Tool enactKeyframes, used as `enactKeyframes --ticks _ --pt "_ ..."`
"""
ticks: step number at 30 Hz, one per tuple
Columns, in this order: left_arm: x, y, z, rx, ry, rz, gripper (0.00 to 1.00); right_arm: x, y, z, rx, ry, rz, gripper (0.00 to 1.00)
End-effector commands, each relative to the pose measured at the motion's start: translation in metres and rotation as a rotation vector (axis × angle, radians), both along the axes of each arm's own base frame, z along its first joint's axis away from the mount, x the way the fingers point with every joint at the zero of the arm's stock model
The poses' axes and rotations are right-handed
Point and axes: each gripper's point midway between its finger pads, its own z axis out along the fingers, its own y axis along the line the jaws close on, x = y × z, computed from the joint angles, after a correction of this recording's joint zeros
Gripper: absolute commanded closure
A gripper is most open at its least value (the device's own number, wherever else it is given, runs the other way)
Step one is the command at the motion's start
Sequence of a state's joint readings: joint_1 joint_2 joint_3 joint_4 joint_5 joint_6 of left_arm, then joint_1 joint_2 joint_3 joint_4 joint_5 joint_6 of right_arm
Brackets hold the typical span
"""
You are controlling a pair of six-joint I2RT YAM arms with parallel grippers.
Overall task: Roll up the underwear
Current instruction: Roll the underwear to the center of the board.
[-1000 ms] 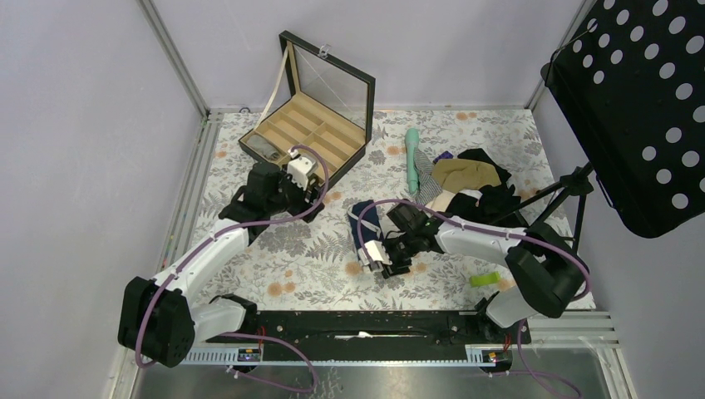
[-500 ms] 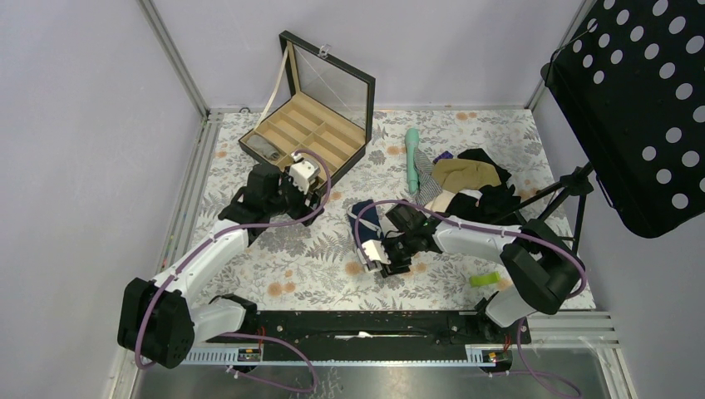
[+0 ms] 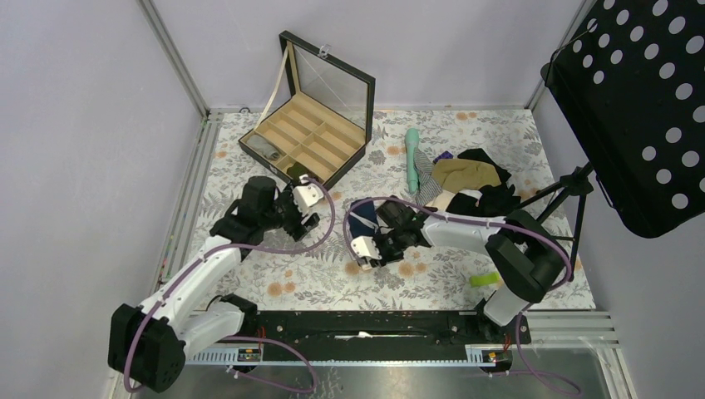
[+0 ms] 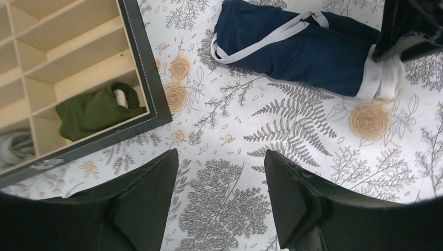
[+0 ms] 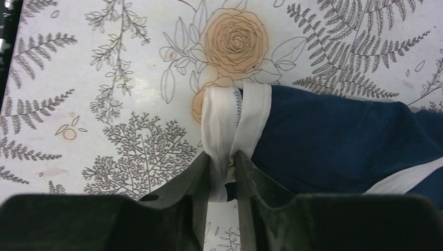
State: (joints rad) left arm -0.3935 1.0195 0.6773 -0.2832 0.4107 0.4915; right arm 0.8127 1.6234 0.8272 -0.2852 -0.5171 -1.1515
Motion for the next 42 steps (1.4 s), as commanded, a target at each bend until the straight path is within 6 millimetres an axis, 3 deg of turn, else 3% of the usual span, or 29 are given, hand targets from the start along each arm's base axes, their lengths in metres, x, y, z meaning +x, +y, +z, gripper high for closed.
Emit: enactKeyframes --ticks 1,4,9,17,22,27,33,42 --pt "-0.008 -0.001 0.016 0.042 -0.130 -0.126 0.31 -0.002 -0.022 -0.025 -0.183 0.036 -0.016 0.74" --pt "-0.018 -0.004 0.020 0.017 -0.144 -0.163 0.31 0.000 -0.009 -0.012 -0.192 0.148 -0.087 0.80" --pt "-0.027 -0.012 0.010 -0.044 -0.085 -0.172 0.32 -0.012 0.017 0.025 -0.152 0.605 -0.197 0.84" --pt "-0.050 -0.047 0.000 -0.076 -0.169 -0.341 0.33 0.005 0.019 0.018 -0.172 0.897 -0.354 0.87" --pt "-0.069 -0.092 -0.022 -0.065 -0.138 -0.494 0.32 0.016 0.027 0.010 -0.187 1.006 -0.418 0.88" --pt "-0.062 -0.122 -0.046 -0.059 -0.126 -0.509 0.32 0.022 0.030 0.004 -0.185 1.053 -0.451 0.88" --pt "-0.045 -0.135 -0.069 -0.017 -0.118 -0.491 0.33 0.025 0.032 0.000 -0.188 1.058 -0.457 0.88" --pt "-0.052 -0.142 -0.093 0.025 -0.122 -0.552 0.38 0.025 0.033 -0.004 -0.198 1.071 -0.468 0.88"
